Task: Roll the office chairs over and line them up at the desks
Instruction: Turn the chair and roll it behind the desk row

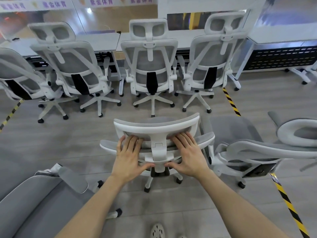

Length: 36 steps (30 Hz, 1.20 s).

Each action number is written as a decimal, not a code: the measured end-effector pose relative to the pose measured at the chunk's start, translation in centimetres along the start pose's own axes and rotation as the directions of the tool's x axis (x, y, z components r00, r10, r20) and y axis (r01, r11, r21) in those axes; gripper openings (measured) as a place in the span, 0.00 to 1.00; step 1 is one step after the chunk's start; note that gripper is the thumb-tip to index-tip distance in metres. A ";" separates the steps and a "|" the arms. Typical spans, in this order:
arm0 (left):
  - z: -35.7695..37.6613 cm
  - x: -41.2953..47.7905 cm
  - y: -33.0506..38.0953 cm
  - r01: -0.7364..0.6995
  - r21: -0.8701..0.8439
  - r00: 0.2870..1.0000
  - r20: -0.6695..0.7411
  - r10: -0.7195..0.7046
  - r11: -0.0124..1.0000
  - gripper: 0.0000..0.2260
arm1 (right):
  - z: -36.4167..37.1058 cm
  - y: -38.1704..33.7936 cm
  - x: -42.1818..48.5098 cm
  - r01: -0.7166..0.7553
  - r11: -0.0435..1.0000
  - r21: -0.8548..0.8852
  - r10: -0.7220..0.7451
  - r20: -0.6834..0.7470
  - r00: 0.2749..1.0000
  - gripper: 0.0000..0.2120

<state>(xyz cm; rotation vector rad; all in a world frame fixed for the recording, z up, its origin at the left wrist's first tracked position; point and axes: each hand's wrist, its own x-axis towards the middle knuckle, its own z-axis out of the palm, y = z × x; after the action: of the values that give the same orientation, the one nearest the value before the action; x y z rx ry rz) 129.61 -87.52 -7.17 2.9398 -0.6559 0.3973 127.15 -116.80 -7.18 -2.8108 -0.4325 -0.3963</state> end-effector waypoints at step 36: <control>-0.2 -2.4 1.9 0.020 -0.044 0.999 -0.028 -0.021 0.999 0.48 | -0.1 0.1 -3.0 0.035 0.999 0.018 -0.034 -0.072 0.997 0.51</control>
<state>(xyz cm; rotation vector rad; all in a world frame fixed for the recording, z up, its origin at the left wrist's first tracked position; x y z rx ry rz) 126.60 -88.26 -7.59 2.8913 -0.6228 0.4157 124.39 -117.73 -8.00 -2.7637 -0.4673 -0.4960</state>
